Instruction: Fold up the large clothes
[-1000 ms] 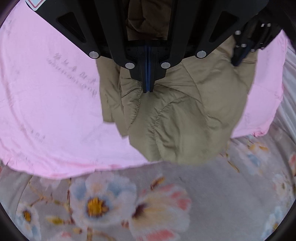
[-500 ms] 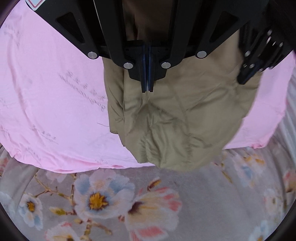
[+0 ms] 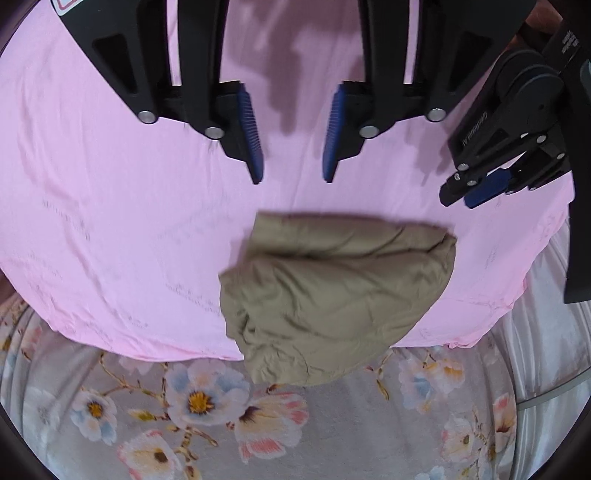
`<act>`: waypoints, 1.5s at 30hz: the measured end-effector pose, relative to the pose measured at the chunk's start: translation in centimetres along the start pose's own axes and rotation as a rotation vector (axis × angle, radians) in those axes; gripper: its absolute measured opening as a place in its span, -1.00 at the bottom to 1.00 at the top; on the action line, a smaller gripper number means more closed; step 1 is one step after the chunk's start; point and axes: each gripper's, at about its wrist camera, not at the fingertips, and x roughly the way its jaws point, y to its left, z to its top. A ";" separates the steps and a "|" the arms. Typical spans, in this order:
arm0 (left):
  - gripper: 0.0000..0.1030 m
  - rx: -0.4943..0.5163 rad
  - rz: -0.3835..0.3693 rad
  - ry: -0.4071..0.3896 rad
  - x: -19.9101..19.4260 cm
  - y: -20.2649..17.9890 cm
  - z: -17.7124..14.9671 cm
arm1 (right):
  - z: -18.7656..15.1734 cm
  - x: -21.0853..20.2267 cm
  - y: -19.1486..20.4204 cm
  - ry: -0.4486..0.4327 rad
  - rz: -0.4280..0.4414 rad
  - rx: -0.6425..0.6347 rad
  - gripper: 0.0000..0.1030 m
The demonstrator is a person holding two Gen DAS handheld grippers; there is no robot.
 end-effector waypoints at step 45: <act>0.81 -0.035 0.146 0.000 -4.7 -0.3 -6.0 | -6.9 -3.8 -1.0 0.031 -0.132 0.013 0.65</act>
